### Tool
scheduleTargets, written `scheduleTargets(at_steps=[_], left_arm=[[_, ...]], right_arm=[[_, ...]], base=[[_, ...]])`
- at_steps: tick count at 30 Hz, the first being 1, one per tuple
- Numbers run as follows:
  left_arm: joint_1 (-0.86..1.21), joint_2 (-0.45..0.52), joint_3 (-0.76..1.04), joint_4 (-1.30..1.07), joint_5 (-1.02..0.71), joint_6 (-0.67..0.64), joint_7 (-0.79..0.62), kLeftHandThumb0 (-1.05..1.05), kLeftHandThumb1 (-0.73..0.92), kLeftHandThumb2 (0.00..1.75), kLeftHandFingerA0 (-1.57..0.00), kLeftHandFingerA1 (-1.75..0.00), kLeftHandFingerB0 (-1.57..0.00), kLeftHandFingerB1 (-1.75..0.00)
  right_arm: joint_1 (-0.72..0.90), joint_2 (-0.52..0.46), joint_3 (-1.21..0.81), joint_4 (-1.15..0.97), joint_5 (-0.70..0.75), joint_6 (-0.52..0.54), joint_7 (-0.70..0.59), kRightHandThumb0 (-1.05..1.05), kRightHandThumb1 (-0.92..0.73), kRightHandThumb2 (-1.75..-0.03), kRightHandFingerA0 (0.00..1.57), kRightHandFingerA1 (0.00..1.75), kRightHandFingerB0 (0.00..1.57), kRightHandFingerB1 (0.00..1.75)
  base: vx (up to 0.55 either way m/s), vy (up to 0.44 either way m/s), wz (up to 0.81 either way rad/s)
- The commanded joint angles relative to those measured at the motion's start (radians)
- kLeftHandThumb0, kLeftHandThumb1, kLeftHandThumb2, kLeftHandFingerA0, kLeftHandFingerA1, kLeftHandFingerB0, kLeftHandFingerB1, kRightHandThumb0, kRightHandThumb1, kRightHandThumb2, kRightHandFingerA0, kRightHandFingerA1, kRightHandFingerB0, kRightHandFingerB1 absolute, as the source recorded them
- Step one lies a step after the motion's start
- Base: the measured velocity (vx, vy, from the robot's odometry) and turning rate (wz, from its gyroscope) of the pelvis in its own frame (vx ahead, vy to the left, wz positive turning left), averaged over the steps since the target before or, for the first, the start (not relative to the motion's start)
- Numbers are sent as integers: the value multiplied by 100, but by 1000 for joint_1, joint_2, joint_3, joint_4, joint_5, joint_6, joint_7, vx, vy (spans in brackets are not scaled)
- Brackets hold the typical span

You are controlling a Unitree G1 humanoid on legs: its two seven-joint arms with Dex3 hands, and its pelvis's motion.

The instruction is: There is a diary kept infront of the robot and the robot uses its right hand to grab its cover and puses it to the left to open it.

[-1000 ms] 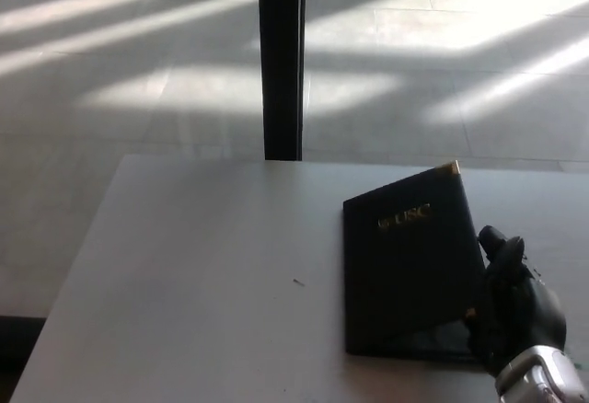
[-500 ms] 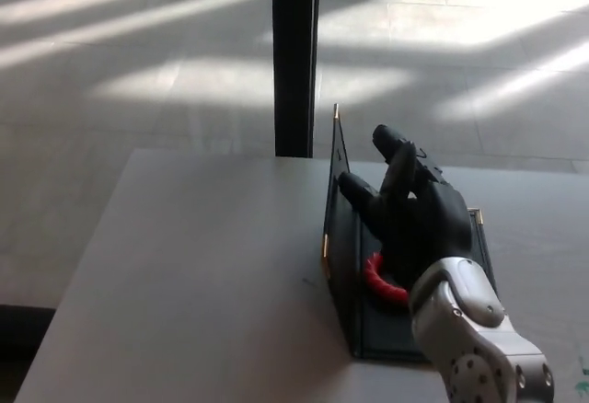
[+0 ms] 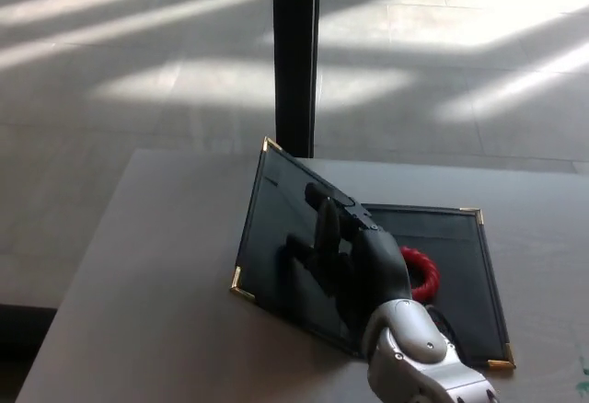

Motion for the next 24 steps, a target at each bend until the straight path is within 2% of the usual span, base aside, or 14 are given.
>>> scheduleTargets(at_steps=[1, 9, 10, 11, 13, 14, 15, 16, 18, 19, 20, 21, 23, 24], left_arm=[[-12, 23, -15, -1, 8, -19, 20, -105, 72, 149, -65, -147, -43, -129], [-33, 42, -33, 4, 12, -14, 25, -105, 74, 150, -65, -148, -45, -130], [-33, 48, -33, 3, 11, -10, 21, -105, 74, 150, -65, -148, -43, -129], [-38, 52, -31, 4, 6, -7, 21, -105, 73, 148, -67, -147, -46, -129], [-43, 56, -33, 3, 7, -1, 25, -105, 74, 150, -65, -147, -44, -130], [-47, 56, -34, 1, 7, -1, 27, -105, 73, 148, -68, -148, -51, -133], [-53, 58, -33, 2, 4, 6, 33, -105, 72, 148, -68, -147, -51, -132], [-52, 58, -38, -2, 8, 5, 34, -105, 71, 147, -69, -147, -53, -134], [-53, 61, -50, -2, 17, -2, 25, -105, 69, 149, -65, -148, -44, -130], [-55, 59, -50, -2, 16, -3, 28, -105, 92, 102, -53, -170, -41, -153], [-57, 60, -53, 2, 17, -4, 33, -105, 72, 147, -66, -146, -45, -128], [-59, 60, -53, 1, 16, -5, 37, -105, 92, 103, -53, -170, -37, -153], [-63, 64, -56, 2, 16, -4, 39, -105, 72, 147, -66, -145, -45, -128], [-65, 64, -50, 2, 7, 2, 38, -105, 72, 148, -67, -147, -47, -130]], right_arm=[[-10, 30, -1, 79, -74, -38, 9, -86, -92, -75, 21, 49, 15, 42], [-159, -87, 30, 269, -208, -35, 68, -85, -92, -79, 14, 52, 14, 46], [-182, -95, 23, 286, -205, -3, 71, -83, -75, -115, 13, 55, 9, 50], [-212, -123, 53, 307, -245, 25, 76, -93, -92, -75, 21, 51, 19, 44], [-234, -149, 80, 318, -274, 35, 90, -92, -92, -76, 24, 59, 23, 47], [-254, -160, 88, 339, -284, 33, 98, -93, -83, -124, 51, 112, 49, 100], [-278, -168, 101, 353, -302, 46, 96, -91, -92, -76, 45, 134, 45, 121], [-300, -179, 124, 362, -327, 58, 101, -92, -92, -76, 32, 101, 58, 118], [-352, -184, 141, 397, -349, 66, 106, -97, -74, -102, 55, 100, 57, 80], [-368, -185, 144, 402, -350, 78, 115, -92, -79, -122, 66, 110, 32, 62], [-384, -189, 163, 395, -359, 100, 139, -91, -92, -72, 65, 140, 24, 49], [-391, -188, 174, 399, -368, 110, 145, -92, -92, -74, 65, 141, 28, 49], [-390, -191, 191, 388, -382, 124, 158, -91, -92, -74, 58, 132, 27, 48], [-378, -206, 240, 376, -424, 141, 176, -93, -82, -124, 62, 120, 27, 60]], base=[[0, 0, 0], [0, 0, 0], [0, 0, 0], [0, 0, 0], [0, 0, 0], [0, 0, 0], [0, 0, 0], [0, 0, 0], [0, 0, 0], [0, 0, 0], [0, 0, 0], [0, 0, 0], [0, 0, 0], [0, 0, 0]])
